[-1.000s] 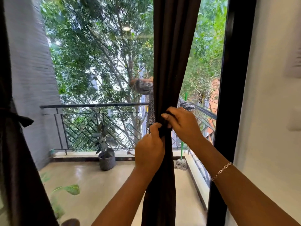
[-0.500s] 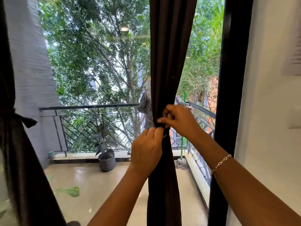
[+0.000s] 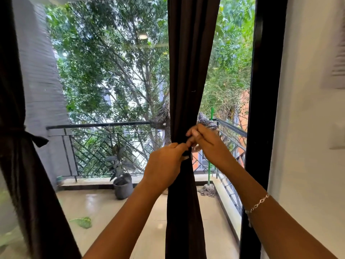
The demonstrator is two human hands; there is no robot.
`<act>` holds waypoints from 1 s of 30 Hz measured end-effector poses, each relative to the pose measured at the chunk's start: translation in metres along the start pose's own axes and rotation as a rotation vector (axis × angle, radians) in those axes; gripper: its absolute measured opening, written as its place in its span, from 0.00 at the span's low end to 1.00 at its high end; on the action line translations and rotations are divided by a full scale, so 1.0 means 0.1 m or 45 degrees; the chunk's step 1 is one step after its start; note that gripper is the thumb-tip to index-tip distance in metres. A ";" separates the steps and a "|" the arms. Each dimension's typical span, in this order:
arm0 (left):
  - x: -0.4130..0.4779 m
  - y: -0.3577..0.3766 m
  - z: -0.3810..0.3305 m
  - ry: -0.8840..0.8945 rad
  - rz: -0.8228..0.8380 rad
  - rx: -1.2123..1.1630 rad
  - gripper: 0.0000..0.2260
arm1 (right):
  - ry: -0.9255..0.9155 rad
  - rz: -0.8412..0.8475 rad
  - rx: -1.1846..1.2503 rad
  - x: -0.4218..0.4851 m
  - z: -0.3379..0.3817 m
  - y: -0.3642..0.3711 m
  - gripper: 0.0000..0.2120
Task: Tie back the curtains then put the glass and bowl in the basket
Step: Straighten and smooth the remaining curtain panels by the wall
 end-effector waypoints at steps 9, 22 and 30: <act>0.12 0.04 0.13 -0.465 0.319 -0.808 0.08 | 0.292 -0.322 0.405 -0.57 -0.09 0.12 0.14; 0.02 -0.11 -0.04 -0.556 0.361 -1.167 0.06 | 0.068 -0.349 -0.165 -0.74 -0.05 0.17 0.11; -0.25 -0.14 0.00 -0.443 -0.305 -1.111 0.08 | 0.156 -0.239 0.138 -0.76 -0.14 0.11 0.23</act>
Point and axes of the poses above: each hand's wrist, its own x-axis towards the middle knuckle, its own y-axis out of the palm, z = x × y, the point moved 4 cm from there along x, towards the middle knuckle, and after that the axes turned 12 degrees about -z, right-handed, at the moved point
